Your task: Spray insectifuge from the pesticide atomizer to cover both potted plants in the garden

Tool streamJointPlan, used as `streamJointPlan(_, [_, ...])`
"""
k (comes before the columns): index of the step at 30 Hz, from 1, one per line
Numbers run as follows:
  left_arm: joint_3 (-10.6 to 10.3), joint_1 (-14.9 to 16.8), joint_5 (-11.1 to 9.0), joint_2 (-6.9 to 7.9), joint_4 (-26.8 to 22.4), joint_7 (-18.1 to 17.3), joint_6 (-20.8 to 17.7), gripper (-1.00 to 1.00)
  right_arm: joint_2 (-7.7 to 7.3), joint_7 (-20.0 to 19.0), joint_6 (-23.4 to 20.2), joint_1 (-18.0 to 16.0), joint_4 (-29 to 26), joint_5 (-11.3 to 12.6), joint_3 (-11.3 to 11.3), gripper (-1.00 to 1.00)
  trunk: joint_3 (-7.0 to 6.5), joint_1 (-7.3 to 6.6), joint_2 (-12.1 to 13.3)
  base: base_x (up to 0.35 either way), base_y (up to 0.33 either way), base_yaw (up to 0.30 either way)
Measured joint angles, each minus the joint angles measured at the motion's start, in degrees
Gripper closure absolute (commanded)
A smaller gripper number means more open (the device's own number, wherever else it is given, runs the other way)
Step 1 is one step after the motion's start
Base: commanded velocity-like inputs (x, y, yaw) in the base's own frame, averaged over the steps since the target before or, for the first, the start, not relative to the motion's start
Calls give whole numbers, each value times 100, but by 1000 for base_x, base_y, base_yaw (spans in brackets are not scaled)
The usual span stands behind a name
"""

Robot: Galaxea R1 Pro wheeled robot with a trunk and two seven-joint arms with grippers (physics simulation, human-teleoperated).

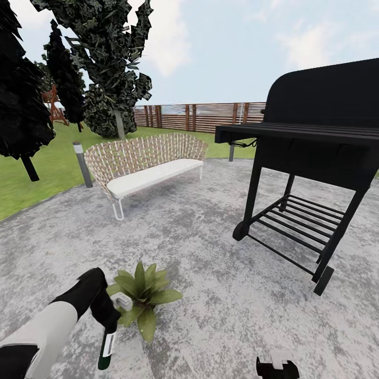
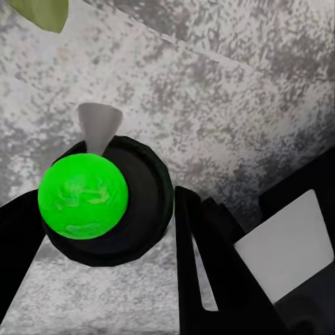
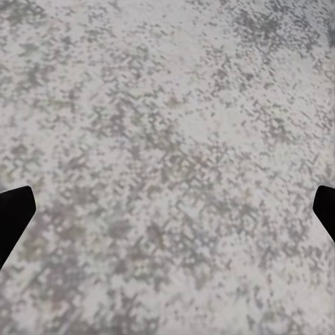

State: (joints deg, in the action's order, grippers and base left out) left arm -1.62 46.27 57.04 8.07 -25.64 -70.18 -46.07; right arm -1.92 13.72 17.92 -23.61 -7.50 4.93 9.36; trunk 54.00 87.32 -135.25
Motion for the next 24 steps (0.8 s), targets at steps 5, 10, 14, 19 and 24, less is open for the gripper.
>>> streamJointPlan(5, [-30, -61, 25, 209, 3, -27, 27, 100, -2, -2, 0, 0, 0, -5, 4, -100, 0, 0, 0, 0, 0, 0])
streamJointPlan(10, [-23, -69, -4, 101, 0, -25, 11, 100, -2, -23, 8, 0, 177, -6, 7, -100, 0, 0, 0, 0, 0, 0])
streamJointPlan(14, [-23, -72, 14, -86, 0, 26, 17, 100, 5, -24, 9, 0, 220, -5, 12, -100, 0, 0, 0, 0, 0, 0])
streamJointPlan(19, [-26, -80, 25, -65, 25, 135, 14, 100, 16, -16, 9, 0, 229, -3, 17, -100, 0, 0, 0, 0, 0, 0])
streamJointPlan(24, [19, -377, -20, 39, 70, 641, 13, 100, 7, -19, 13, 0, 242, -7, 17, -100, 1, 0, 0, 0, 0, 0])
